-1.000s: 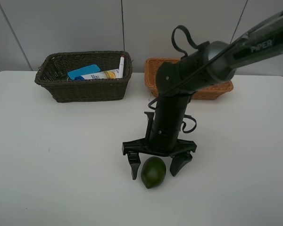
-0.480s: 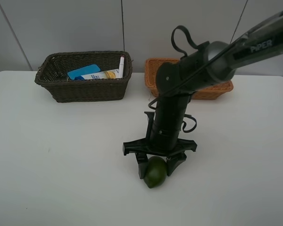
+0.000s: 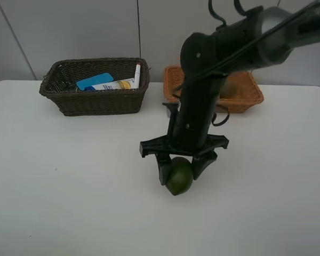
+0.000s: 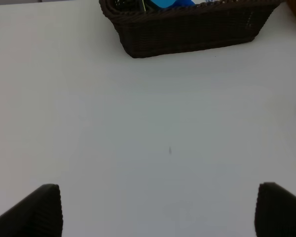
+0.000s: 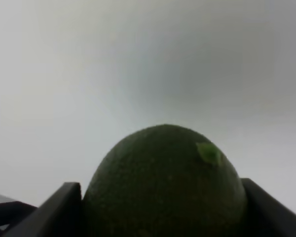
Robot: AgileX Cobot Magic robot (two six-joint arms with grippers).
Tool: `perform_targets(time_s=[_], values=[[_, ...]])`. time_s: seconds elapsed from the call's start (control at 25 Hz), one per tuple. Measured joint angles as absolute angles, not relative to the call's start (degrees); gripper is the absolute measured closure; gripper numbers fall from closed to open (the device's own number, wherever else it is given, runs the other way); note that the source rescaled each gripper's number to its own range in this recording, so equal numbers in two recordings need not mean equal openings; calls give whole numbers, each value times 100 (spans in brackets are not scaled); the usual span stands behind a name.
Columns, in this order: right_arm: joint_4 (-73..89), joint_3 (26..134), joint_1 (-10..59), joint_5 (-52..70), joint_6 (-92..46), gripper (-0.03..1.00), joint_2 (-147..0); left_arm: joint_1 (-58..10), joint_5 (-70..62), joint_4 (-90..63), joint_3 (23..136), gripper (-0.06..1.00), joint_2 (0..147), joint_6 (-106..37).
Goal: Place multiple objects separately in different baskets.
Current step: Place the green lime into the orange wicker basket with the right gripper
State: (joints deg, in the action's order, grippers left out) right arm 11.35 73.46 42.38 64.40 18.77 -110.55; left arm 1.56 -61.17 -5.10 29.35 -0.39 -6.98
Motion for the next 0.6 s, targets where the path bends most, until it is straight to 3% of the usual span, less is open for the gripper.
perform_targets(time_s=[0.24, 0.6], values=[[0, 8489, 4022, 6686, 1877, 36, -10666, 156, -6117, -510, 2935, -5, -39, -698], [-402, 9834, 2267, 5444, 1676, 36, -11464, 156, -6117, -510, 2935, -5, -39, -698]])
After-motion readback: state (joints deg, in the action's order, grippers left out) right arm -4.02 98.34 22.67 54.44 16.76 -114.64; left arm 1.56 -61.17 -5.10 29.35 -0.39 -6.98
